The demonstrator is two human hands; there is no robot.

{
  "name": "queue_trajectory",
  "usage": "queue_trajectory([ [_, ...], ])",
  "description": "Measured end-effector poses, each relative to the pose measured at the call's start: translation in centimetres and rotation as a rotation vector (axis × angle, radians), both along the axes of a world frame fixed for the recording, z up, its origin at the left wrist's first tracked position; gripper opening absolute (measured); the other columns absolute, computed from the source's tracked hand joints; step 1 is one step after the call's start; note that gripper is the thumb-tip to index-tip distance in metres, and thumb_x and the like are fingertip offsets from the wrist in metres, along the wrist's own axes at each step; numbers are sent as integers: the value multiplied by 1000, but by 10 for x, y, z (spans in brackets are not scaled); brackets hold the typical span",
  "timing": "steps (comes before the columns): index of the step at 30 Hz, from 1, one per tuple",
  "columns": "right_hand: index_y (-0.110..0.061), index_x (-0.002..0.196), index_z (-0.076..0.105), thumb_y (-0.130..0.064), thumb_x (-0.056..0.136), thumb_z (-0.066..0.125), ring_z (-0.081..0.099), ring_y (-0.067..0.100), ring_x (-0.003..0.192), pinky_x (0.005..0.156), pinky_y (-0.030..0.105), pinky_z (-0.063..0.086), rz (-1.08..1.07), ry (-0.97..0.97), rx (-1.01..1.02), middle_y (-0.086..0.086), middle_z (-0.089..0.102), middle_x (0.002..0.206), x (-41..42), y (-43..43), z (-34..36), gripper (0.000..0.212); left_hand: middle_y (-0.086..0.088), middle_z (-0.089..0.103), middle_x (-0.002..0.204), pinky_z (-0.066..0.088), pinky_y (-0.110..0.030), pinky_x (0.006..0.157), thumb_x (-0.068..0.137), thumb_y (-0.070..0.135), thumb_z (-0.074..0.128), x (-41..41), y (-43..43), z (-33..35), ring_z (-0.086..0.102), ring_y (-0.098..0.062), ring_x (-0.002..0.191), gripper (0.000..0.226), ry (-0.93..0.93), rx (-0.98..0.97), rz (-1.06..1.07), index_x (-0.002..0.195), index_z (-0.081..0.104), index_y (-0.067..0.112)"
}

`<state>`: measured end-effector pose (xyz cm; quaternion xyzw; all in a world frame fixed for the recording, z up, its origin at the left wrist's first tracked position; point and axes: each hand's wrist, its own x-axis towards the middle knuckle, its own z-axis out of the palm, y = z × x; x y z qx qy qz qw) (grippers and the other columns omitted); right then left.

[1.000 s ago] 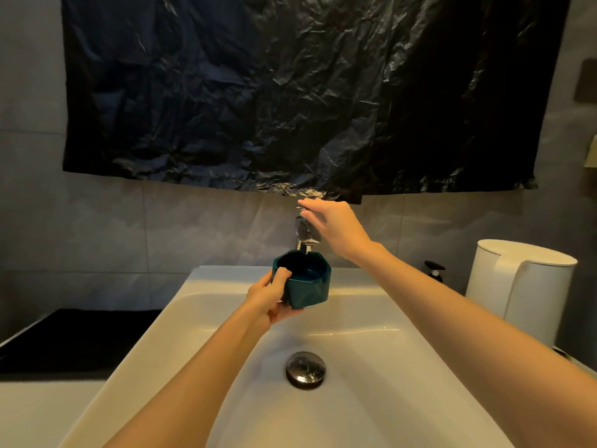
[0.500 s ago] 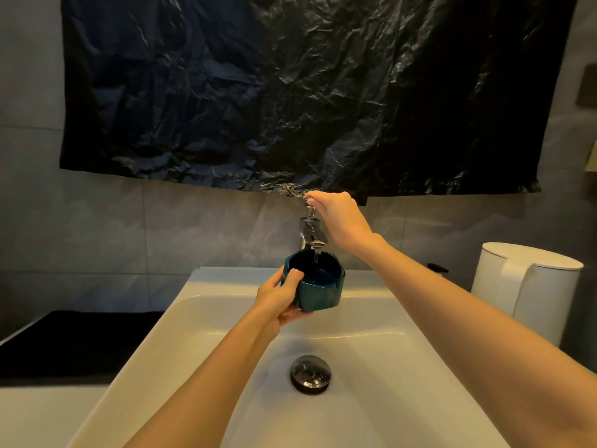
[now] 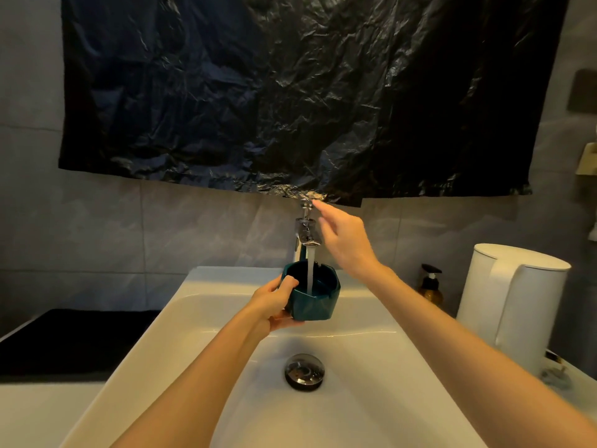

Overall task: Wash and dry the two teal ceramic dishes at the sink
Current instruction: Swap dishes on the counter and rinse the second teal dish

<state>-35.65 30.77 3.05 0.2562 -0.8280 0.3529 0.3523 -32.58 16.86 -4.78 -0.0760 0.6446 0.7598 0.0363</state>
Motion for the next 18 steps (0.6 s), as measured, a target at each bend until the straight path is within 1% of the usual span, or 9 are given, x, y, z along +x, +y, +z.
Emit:
queue_trajectory([
  [2, -15, 119, 64, -5, 95, 45, 62, 12, 103, 89, 28, 52, -38, 51, -60, 1, 67, 115, 17, 12, -27, 32, -16, 57, 123, 58, -41, 71, 96, 29, 51, -1, -1, -1, 60, -33, 103, 31, -12, -29, 13, 125, 50, 17],
  [4, -17, 125, 60, -5, 92, 48, 63, 10, 100, 83, 29, 56, -16, 6, 11, -2, 64, 119, 32, 20, -51, 37, -15, 57, 123, 58, -41, 72, 96, 31, 50, -2, -2, -1, 61, -33, 103, 33, -30, -50, 26, 125, 49, 18],
  [8, -15, 121, 63, -8, 86, 54, 63, 13, 102, 93, 32, 52, 1, 34, 136, 1, 67, 116, 41, 32, -72, 37, -14, 58, 117, 58, -39, 68, 96, 31, 51, -2, -6, -1, 61, -33, 102, 30, -40, -63, 32, 123, 50, 18],
  [10, -16, 117, 65, -13, 85, 52, 59, 13, 111, 113, 33, 31, 45, -65, 354, 1, 68, 116, 40, 33, -77, 36, -14, 59, 112, 58, -38, 66, 95, 31, 51, -3, -8, 0, 62, -32, 100, 29, -33, -74, 23, 121, 51, 17],
  [12, -16, 111, 67, -18, 81, 49, 56, 17, 114, 118, 26, 8, 47, -101, 604, 2, 69, 111, 38, 31, -83, 35, -13, 60, 108, 59, -38, 68, 95, 30, 51, -3, -8, -1, 63, -32, 99, 28, -23, -124, 5, 120, 53, 17],
  [13, -16, 105, 68, -19, 79, 48, 57, 19, 106, 119, 28, 10, 49, -91, 681, 3, 71, 103, 37, 29, -83, 33, -12, 60, 107, 59, -39, 68, 96, 30, 51, -3, -8, -2, 64, -32, 98, 27, -19, -151, -9, 120, 54, 18],
  [14, -16, 101, 67, -20, 78, 49, 56, 21, 99, 116, 31, 21, 58, -90, 723, 2, 70, 95, 37, 26, -83, 30, -12, 60, 108, 59, -41, 69, 96, 29, 51, -3, -7, -2, 64, -32, 98, 26, -17, -172, -22, 120, 54, 19],
  [16, -20, 109, 62, -21, 77, 53, 49, 22, 102, 98, 31, 40, 116, -131, 748, 2, 67, 97, 36, 19, -79, 33, -12, 59, 111, 58, -44, 73, 96, 29, 49, -3, -7, -3, 64, -33, 99, 25, -24, -200, -51, 119, 54, 20],
  [18, -24, 122, 54, -32, 77, 55, 47, 23, 113, 109, 36, 31, 145, -143, 826, -1, 65, 109, 31, 14, -78, 45, -12, 59, 116, 57, -47, 77, 97, 30, 49, -4, -8, -3, 64, -34, 101, 25, -27, -224, -68, 119, 54, 21],
])
